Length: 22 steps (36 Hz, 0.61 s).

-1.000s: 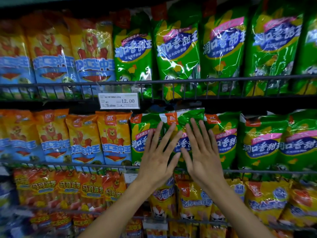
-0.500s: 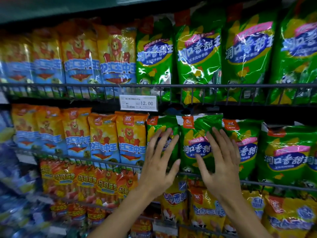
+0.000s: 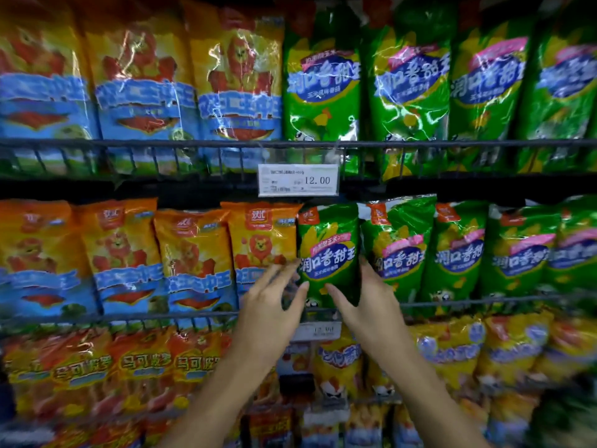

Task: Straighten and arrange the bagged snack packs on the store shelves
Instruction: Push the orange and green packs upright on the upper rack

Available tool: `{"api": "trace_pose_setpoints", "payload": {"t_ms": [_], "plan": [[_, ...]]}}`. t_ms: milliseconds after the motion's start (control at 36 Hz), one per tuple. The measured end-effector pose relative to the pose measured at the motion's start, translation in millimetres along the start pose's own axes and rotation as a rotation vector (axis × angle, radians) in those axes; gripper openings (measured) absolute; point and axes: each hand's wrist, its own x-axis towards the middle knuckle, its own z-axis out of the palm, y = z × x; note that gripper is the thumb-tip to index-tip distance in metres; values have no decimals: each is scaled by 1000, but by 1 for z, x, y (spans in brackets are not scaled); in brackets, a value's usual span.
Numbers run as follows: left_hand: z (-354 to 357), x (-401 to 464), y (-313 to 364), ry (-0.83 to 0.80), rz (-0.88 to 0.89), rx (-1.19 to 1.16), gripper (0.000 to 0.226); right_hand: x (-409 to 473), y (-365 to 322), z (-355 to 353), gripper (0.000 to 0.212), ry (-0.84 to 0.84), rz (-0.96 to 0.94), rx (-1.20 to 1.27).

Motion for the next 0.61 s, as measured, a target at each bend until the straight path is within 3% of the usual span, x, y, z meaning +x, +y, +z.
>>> {"api": "trace_pose_setpoints", "payload": {"t_ms": [83,139,222,333,528,611], "plan": [[-3,3,-6,-45,-23,-29,74,2,-3,0,57,88,99,38],[-5,5,-6,-48,-17,-55,65,2,0,-4,52,159,150,88],[-4,5,-5,10,42,-90,46,-2,0,-7,51,206,192,185],[5,6,-9,101,155,-42,51,-7,2,-7,50,195,210,266],[14,12,-19,215,419,46,45,3,17,-6,47,177,86,213],[18,13,-26,251,584,147,40,-8,25,-9,43,263,-67,144]]}}
